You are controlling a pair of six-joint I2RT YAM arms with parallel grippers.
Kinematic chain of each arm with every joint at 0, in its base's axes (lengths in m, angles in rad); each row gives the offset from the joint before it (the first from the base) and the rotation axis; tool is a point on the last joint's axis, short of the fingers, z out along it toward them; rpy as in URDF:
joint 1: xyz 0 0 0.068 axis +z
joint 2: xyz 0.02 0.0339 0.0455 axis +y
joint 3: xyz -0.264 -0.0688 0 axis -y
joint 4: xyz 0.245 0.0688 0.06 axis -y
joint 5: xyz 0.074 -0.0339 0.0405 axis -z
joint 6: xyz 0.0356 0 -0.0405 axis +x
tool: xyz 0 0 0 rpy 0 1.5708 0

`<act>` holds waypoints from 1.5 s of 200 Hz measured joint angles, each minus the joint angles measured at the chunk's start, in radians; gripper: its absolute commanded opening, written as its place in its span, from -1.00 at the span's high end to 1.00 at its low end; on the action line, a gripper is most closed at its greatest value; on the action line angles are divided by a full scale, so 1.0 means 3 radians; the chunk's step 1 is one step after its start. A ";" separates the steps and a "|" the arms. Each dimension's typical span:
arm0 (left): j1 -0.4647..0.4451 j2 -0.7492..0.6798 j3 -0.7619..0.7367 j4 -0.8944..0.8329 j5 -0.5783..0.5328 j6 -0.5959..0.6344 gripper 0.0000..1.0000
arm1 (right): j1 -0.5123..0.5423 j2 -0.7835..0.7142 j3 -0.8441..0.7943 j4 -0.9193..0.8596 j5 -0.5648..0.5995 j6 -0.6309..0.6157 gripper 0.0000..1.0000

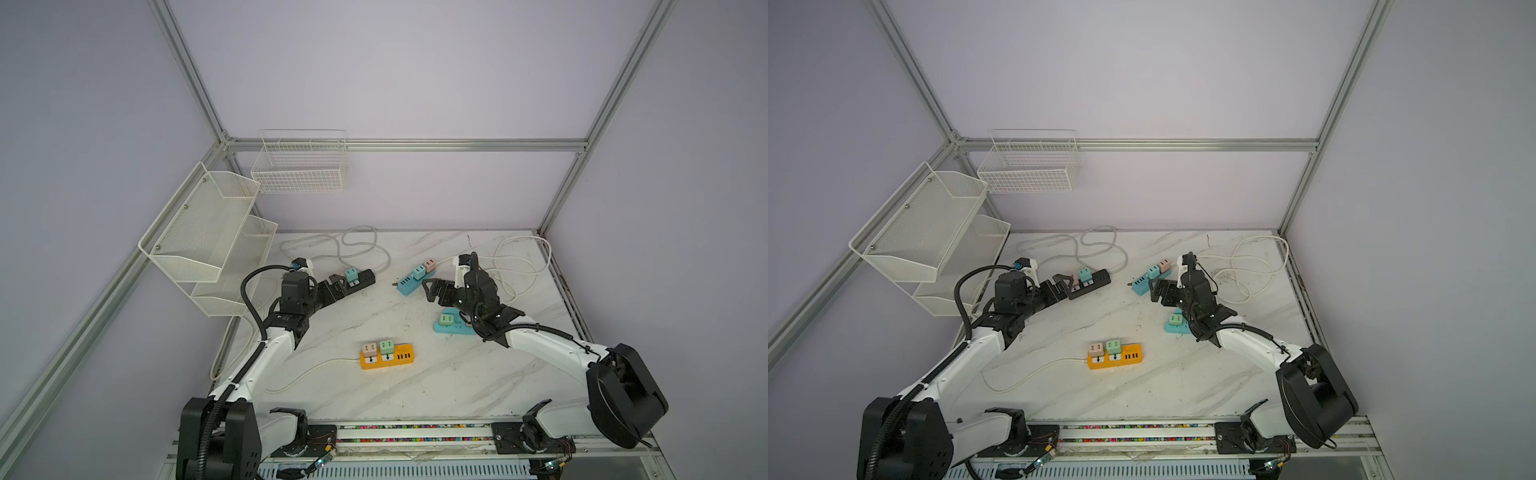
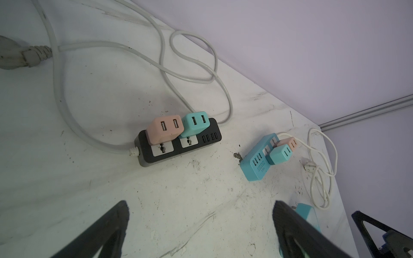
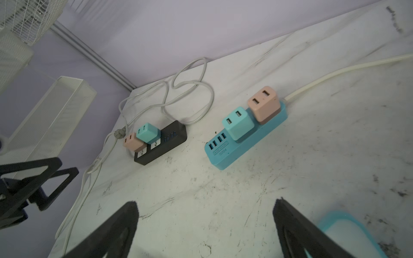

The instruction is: Pull the plug off the socket

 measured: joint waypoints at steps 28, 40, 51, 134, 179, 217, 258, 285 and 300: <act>0.0000 0.0298 0.0298 -0.0023 0.0076 0.0215 -0.99 | 0.0154 0.0156 0.0072 -0.0001 0.0017 0.0001 -0.95; -0.0001 0.0482 0.0493 -0.0088 0.0113 0.0304 -1.00 | 0.0211 0.0217 0.0116 -0.0008 0.0043 0.0000 -0.96; -0.0001 0.0678 0.0689 -0.0127 0.0158 0.0361 -1.00 | 0.0259 0.0277 0.0165 -0.0010 0.0070 -0.0010 -0.95; -0.0003 0.2023 0.1960 -0.0627 0.0557 0.0528 -1.00 | 0.0573 0.0660 0.0518 -0.0029 0.0196 -0.0053 -0.95; -0.0098 0.2572 0.2576 -0.0922 0.0593 0.0604 -1.00 | 0.0614 0.0722 0.0554 -0.0086 0.0258 -0.0058 -0.95; -0.0262 0.3021 0.3108 -0.1194 0.0543 0.0660 -1.00 | 0.0633 0.0721 0.0557 -0.0102 0.0333 -0.0058 -0.95; -0.0403 0.3456 0.3629 -0.1447 0.0427 0.0694 -0.99 | 0.0643 0.0707 0.0557 -0.0109 0.0390 -0.0060 -0.95; -0.0443 0.3661 0.3895 -0.1647 0.0375 0.0703 -0.99 | 0.0647 0.0647 0.0548 -0.0137 0.0432 -0.0061 -0.95; -0.0455 0.3741 0.3985 -0.1727 0.0360 0.0725 -1.00 | 0.0647 0.0595 0.0528 -0.0149 0.0453 -0.0062 -0.95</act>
